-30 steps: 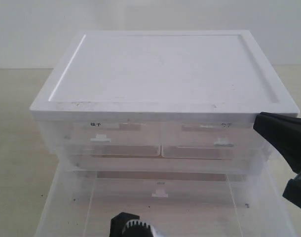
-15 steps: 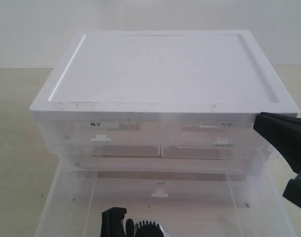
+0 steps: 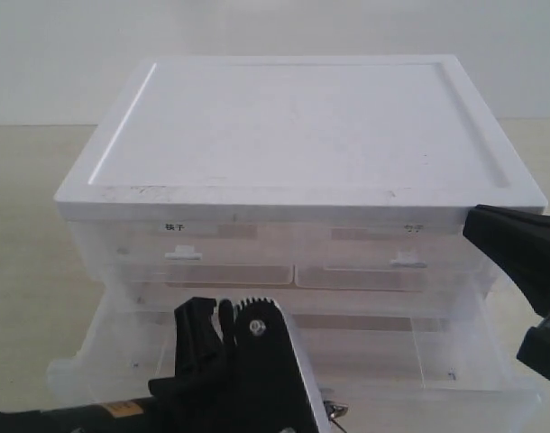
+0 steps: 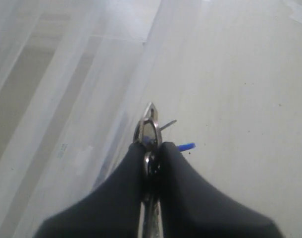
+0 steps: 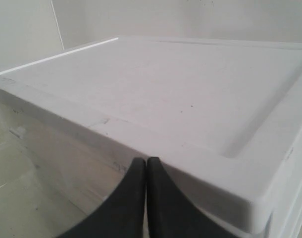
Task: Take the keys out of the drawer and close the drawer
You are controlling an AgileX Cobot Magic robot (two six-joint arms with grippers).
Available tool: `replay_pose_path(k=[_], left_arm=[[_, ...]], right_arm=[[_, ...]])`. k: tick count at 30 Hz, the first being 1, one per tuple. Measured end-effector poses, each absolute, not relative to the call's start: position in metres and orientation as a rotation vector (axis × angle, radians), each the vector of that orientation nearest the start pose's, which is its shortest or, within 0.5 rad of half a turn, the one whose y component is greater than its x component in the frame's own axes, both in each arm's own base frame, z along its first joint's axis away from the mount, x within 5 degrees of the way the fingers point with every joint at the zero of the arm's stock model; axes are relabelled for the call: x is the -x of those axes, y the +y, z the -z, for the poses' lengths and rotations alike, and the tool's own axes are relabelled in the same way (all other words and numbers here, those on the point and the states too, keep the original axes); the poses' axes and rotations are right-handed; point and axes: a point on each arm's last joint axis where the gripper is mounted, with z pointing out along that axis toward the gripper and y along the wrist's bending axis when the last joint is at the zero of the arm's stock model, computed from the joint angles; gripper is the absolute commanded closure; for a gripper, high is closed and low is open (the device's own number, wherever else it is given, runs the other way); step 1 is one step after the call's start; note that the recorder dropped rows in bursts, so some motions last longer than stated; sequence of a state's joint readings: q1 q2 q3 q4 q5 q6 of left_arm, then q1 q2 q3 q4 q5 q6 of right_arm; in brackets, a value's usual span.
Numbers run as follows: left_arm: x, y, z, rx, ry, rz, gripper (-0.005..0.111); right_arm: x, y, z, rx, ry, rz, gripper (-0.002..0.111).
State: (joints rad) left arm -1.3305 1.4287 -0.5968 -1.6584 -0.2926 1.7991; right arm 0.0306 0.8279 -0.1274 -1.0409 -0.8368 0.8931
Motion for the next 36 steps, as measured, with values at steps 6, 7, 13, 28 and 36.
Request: replay_pose_path(k=[6, 7, 13, 28, 36], left_arm=[[-0.097, -0.244, -0.194, -1.443, 1.808, 0.271, 0.102], [-0.098, -0.244, -0.194, -1.440, 1.807, 0.270, 0.102], [-0.095, -0.246, -0.193, -1.471, 1.810, 0.347, 0.102], [-0.111, -0.246, -0.170, -1.534, 1.837, 0.236, 0.102], [-0.128, -0.249, -0.175, -1.485, 1.808, 0.185, 0.102]], right_arm=[[-0.123, 0.062, -0.224, 0.517, 1.607, -0.633, 0.109], [-0.123, 0.062, -0.224, 0.517, 1.607, -0.633, 0.109], [-0.123, 0.062, -0.224, 0.517, 1.607, -0.633, 0.109], [-0.123, 0.062, -0.224, 0.513, 1.609, -0.636, 0.109], [-0.123, 0.062, -0.224, 0.513, 1.609, -0.636, 0.109]])
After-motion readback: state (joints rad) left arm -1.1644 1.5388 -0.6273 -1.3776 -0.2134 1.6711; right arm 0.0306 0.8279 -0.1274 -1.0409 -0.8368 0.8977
